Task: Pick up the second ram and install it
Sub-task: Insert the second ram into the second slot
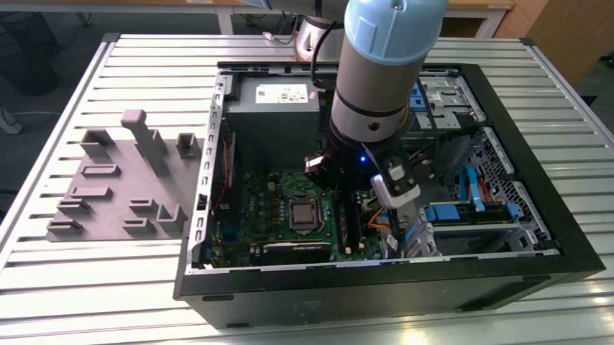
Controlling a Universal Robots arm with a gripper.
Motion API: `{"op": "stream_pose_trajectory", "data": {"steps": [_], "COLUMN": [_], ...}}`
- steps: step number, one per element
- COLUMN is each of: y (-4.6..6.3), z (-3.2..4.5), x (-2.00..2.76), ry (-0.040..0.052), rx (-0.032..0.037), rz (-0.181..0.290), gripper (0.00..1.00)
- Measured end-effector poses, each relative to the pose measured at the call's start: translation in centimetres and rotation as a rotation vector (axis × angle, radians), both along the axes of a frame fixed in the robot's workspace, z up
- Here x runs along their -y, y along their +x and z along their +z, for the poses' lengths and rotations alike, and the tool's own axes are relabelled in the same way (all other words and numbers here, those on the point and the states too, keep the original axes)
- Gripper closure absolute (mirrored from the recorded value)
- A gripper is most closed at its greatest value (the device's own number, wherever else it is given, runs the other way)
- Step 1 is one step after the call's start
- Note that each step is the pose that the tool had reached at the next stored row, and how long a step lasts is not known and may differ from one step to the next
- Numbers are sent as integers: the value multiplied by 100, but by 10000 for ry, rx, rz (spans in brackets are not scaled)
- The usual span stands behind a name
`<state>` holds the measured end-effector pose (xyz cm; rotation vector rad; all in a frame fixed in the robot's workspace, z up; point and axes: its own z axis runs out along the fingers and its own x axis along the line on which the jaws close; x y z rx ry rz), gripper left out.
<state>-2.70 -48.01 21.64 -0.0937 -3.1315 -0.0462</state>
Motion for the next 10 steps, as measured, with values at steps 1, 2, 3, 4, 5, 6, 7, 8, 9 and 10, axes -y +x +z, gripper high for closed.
{"op": "stream_pose_trajectory", "data": {"steps": [1, 2, 3, 4, 5, 6, 7, 8, 9, 10], "y": [0, 0, 0, 0, 1, 2, 4, 9, 12, 14], "z": [2, 5, 8, 11, 12, 12, 12, 12, 13, 13], "x": [-1, -1, -1, -2, -2, -2, -2, -2, -2, -2], "ry": [0, -3, -5, -8, -8, -7, -7, -8, -9, -10], "rx": [0, -3, -4, -5, -6, -7, -8, -9, -10, -11], "rz": [0, 0, 0, -1, 0, 0, 1, 5, 9, 12], "gripper": [86, 86, 86, 86, 86, 86, 86, 86, 86, 86]}}
